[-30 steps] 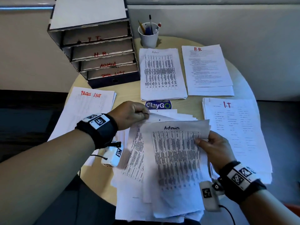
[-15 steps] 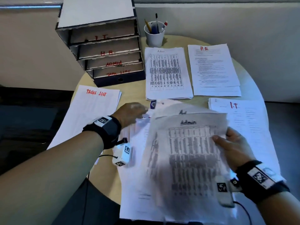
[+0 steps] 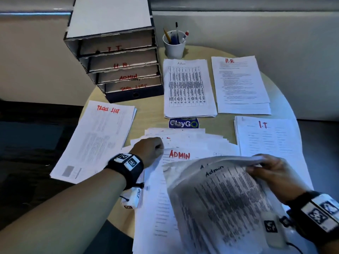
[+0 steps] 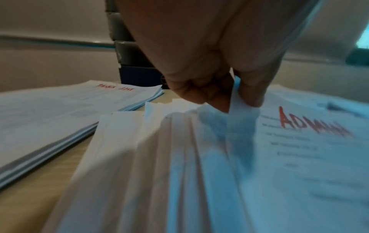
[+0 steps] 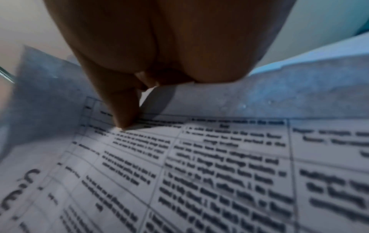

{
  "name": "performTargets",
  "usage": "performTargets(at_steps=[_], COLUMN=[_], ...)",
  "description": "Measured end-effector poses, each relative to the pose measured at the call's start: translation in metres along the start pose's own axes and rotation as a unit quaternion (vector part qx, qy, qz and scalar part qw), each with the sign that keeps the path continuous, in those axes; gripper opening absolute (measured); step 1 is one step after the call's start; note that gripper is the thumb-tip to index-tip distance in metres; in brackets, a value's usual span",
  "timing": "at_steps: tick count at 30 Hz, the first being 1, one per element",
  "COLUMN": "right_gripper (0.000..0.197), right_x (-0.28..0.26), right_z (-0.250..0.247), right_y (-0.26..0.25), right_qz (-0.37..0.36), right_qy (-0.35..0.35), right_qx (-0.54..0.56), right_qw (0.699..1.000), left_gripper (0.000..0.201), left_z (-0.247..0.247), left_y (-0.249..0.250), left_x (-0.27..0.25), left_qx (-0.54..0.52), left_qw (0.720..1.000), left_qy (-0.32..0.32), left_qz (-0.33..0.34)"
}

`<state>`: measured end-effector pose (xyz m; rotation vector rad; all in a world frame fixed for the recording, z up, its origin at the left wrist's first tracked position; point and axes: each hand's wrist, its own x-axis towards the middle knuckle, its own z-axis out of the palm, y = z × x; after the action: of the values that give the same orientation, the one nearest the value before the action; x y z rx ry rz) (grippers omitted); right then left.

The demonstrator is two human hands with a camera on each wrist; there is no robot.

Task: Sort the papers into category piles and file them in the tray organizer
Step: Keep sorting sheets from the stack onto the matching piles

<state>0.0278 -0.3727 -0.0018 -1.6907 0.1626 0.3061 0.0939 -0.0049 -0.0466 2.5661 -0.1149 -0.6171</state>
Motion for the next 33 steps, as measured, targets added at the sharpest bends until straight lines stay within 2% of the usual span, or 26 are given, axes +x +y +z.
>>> performTargets(at_steps=[2,3,5,6,7,9,13,15,17,19,20,21,23,24,25,28,29,31,33], right_gripper=[0.003,0.011,0.007,0.018,0.022,0.019,0.023,0.023,0.026,0.028,0.026,0.024,0.019,0.018,0.018,0.017,0.017,0.019,0.021], right_x=[0.0,0.0,0.0,0.001,0.002,0.001,0.0,-0.002,-0.002,-0.002,-0.001,0.0,0.003,0.006,0.01,0.016,0.017,0.017,0.016], right_z=[0.013,0.019,0.033,0.036,0.041,0.052,0.066,0.067,0.063,0.057,0.055,0.052,0.047,0.046,0.044,0.046,0.048,0.053,0.059], right_y=[0.007,0.012,0.022,0.029,0.033,0.033,0.03,0.026,0.024,0.024,0.023,0.024,0.025,0.027,0.029,0.036,0.037,0.034,0.028], right_qz=[0.028,0.027,0.02,0.014,0.015,0.029,0.029,0.032,0.026,0.027,0.034,0.044,0.056,0.061,0.065,0.082,0.084,0.085,0.086], right_qy=[-0.02,-0.02,-0.008,0.006,0.006,0.0,-0.01,-0.038,-0.054,-0.042,-0.028,-0.011,0.031,0.054,0.07,0.09,0.094,0.095,0.084], right_qx=[0.028,0.005,-0.068,-0.09,-0.099,-0.091,-0.087,-0.085,-0.078,-0.059,-0.044,-0.031,-0.009,0.0,0.007,0.003,0.005,0.022,0.032], right_qw=[0.999,0.999,0.997,0.996,0.995,0.995,0.996,0.995,0.995,0.997,0.998,0.998,0.998,0.997,0.995,0.993,0.992,0.992,0.992], left_gripper=[0.01,0.01,0.011,0.013,0.014,0.014,0.02,0.023,0.02,0.013,0.009,0.008,0.021,0.027,0.03,0.023,0.019,0.015,0.028], left_z=[-0.004,-0.006,-0.008,-0.009,-0.008,-0.005,-0.006,-0.009,-0.012,-0.012,-0.012,-0.011,-0.004,0.001,0.008,0.029,0.035,0.042,0.043], left_y=[-0.002,-0.003,-0.005,-0.004,-0.003,0.001,0.002,-0.003,-0.008,-0.014,-0.016,-0.015,-0.017,-0.019,-0.021,-0.021,-0.021,-0.019,-0.016], left_x=[-0.007,-0.011,-0.018,-0.022,-0.026,-0.032,-0.032,-0.027,-0.023,-0.02,-0.018,-0.019,-0.025,-0.03,-0.036,-0.056,-0.058,-0.058,-0.055], left_qx=[-0.082,-0.116,-0.166,-0.181,-0.194,-0.222,-0.254,-0.255,-0.262,-0.295,-0.335,-0.4,-0.522,-0.552,-0.552,-0.449,-0.429,-0.454,-0.491], left_qw=[0.996,0.992,0.982,0.977,0.974,0.967,0.954,0.95,0.944,0.933,0.919,0.892,0.824,0.806,0.811,0.88,0.889,0.874,0.847], left_qy=[0.026,0.047,0.088,0.101,0.108,0.113,0.158,0.179,0.19,0.186,0.177,0.161,0.119,0.096,0.073,0.024,0.028,0.045,0.054], left_qz=[0.013,0.022,0.034,0.041,0.048,0.049,-0.004,-0.037,-0.065,-0.087,-0.109,-0.136,-0.184,-0.19,-0.179,-0.152,-0.155,-0.171,-0.194])
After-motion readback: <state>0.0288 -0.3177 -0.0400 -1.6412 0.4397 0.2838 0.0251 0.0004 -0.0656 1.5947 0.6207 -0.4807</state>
